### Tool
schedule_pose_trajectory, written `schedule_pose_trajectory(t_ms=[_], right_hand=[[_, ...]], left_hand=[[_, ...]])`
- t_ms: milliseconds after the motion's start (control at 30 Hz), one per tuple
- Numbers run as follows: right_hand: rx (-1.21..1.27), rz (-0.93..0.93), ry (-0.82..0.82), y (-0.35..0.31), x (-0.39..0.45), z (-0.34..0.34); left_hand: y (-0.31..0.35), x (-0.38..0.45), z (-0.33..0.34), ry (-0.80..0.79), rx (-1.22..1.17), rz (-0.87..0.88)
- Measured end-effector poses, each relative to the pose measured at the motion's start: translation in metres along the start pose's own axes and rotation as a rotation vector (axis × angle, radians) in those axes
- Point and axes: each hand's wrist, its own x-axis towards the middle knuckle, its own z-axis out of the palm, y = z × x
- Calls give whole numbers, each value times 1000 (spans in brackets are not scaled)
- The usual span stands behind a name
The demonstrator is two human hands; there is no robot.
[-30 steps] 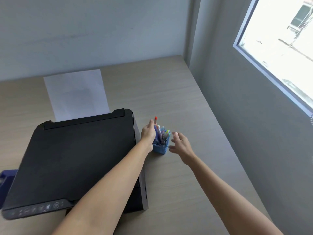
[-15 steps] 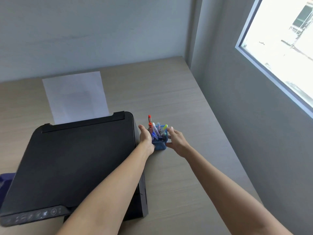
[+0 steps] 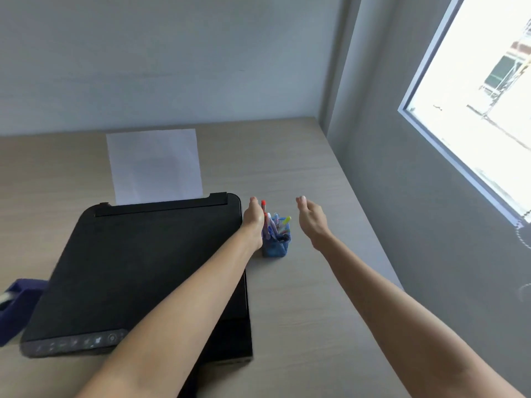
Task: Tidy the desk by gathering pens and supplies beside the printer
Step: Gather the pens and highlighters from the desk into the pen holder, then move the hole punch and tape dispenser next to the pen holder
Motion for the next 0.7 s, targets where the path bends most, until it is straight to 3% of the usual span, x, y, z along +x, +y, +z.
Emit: schedule_pose_trajectory(t_ms=[167,333,533,700], right_hand=[[-37,-116,15,-53,-28,15],[-85,-202,-117,-95,-60,94],[-119,-246,-361,-124,-121,228],[-204,-354,-510,-140,-192,342]], left_hand=[[27,-51,-42,-132,-62,166],[36,-103,-146,-67,-181,304],[7,-129,-318,176,-226,365],[-50,-146,-460,433,-112,255]])
